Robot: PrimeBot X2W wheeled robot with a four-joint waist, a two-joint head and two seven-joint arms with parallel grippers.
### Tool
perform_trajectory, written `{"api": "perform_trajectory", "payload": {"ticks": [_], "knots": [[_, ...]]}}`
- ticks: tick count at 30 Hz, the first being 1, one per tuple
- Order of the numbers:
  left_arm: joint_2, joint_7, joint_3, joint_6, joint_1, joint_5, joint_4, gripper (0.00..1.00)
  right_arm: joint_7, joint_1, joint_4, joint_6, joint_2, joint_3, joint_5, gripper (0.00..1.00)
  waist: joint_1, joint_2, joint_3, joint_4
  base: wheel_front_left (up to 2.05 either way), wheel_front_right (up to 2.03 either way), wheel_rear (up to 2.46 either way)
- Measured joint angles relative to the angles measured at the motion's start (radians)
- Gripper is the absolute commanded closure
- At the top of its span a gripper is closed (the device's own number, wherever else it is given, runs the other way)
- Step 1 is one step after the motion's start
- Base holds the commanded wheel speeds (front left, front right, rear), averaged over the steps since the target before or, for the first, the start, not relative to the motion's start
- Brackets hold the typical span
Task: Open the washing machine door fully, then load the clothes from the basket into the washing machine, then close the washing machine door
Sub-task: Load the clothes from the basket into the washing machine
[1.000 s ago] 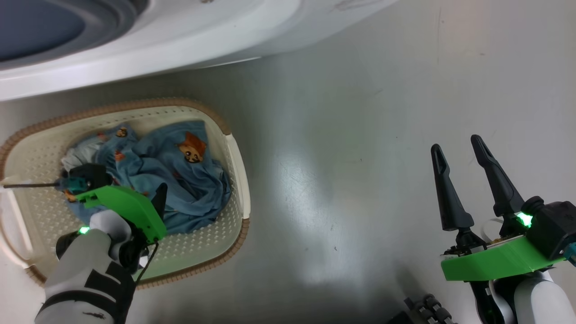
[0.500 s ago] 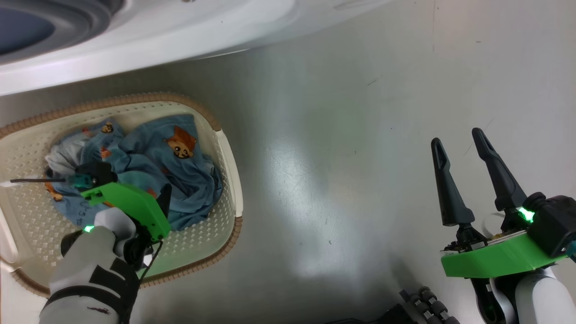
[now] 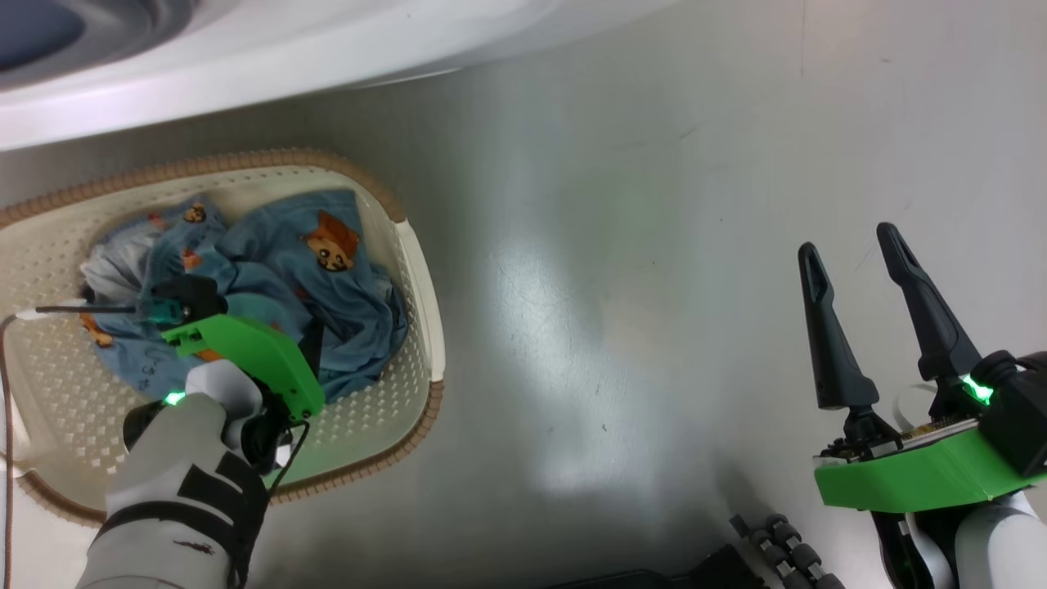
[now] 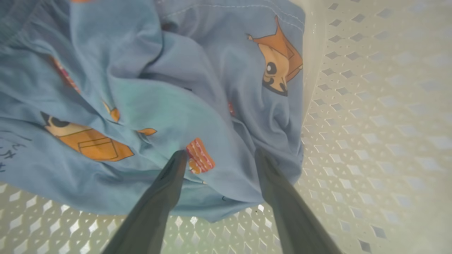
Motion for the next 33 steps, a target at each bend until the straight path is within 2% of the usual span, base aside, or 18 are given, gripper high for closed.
{"api": "perform_trajectory", "payload": {"ticks": [14,15,16,27,33], "knots": [[0.000,-0.011,-0.001,0.031,-0.003,-0.013,0.002,0.00,0.010,0.027,-0.023,0.000,0.000,-0.005,0.000,0.00,0.0000,0.0000,0.007,-0.010,0.00,0.00,0.00],[0.000,-0.011,-0.001,0.031,-0.003,-0.015,0.002,0.72,0.010,0.027,-0.026,0.000,0.000,-0.008,0.000,0.00,0.0000,0.0000,0.007,-0.009,0.00,0.00,0.00],[-0.001,-0.012,-0.001,0.031,-0.004,-0.017,0.002,1.00,0.010,0.027,-0.028,0.000,0.000,-0.011,0.000,0.00,0.0000,0.0000,0.007,-0.008,0.00,0.00,0.00],[-0.003,-0.011,-0.001,0.023,-0.004,-0.031,0.002,1.00,0.016,0.023,-0.024,0.000,0.000,-0.002,0.000,0.00,0.0000,0.0000,-0.002,0.002,0.00,0.00,0.00],[0.007,-0.021,-0.022,-0.003,0.014,-0.030,0.002,1.00,-0.003,-0.020,0.029,0.000,0.000,0.014,0.001,0.00,0.0000,0.0000,-0.046,0.003,0.00,0.00,0.00]]}}
